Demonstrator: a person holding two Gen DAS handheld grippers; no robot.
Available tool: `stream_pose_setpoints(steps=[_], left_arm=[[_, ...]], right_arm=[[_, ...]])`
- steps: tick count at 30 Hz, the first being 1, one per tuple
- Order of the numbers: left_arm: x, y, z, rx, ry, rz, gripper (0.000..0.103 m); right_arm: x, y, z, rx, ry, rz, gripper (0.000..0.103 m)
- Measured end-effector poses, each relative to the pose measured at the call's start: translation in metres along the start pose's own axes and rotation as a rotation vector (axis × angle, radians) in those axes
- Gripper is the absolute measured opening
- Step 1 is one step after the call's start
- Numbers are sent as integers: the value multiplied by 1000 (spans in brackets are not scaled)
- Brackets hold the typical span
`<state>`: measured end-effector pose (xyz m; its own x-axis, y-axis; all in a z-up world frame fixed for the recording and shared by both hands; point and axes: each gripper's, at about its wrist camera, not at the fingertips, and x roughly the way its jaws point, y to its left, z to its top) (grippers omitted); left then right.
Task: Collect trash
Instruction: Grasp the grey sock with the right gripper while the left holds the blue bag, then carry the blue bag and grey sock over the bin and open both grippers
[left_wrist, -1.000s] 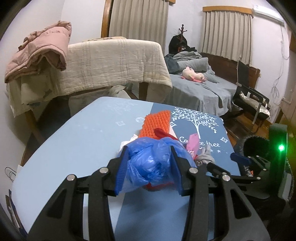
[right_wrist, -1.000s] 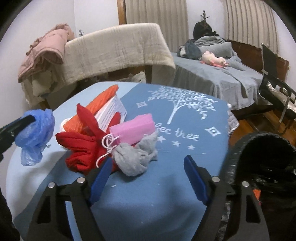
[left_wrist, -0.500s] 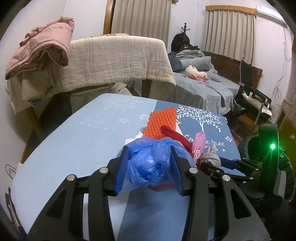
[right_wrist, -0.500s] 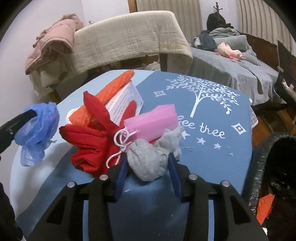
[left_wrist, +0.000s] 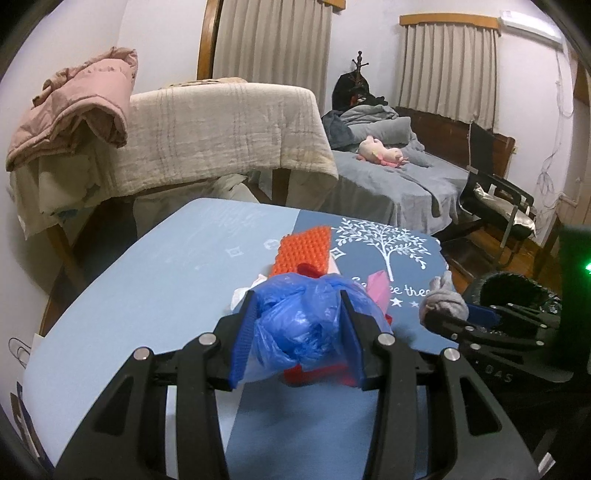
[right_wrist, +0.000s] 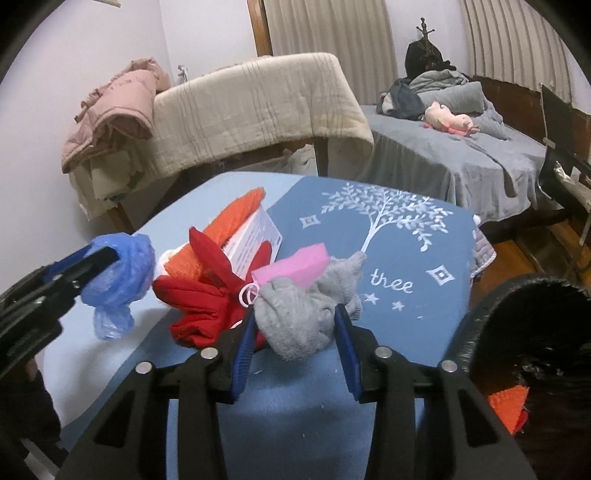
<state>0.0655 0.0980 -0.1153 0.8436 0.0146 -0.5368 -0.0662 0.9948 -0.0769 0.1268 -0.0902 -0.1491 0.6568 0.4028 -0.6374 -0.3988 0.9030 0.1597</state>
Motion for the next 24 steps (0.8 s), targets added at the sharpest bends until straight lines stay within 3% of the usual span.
stream_pose_setpoints(steps=[24], left_arm=[[-22, -63, 11, 72, -44, -121, 42]], right_arm=[[-93, -32, 2, 20, -120, -67, 41]])
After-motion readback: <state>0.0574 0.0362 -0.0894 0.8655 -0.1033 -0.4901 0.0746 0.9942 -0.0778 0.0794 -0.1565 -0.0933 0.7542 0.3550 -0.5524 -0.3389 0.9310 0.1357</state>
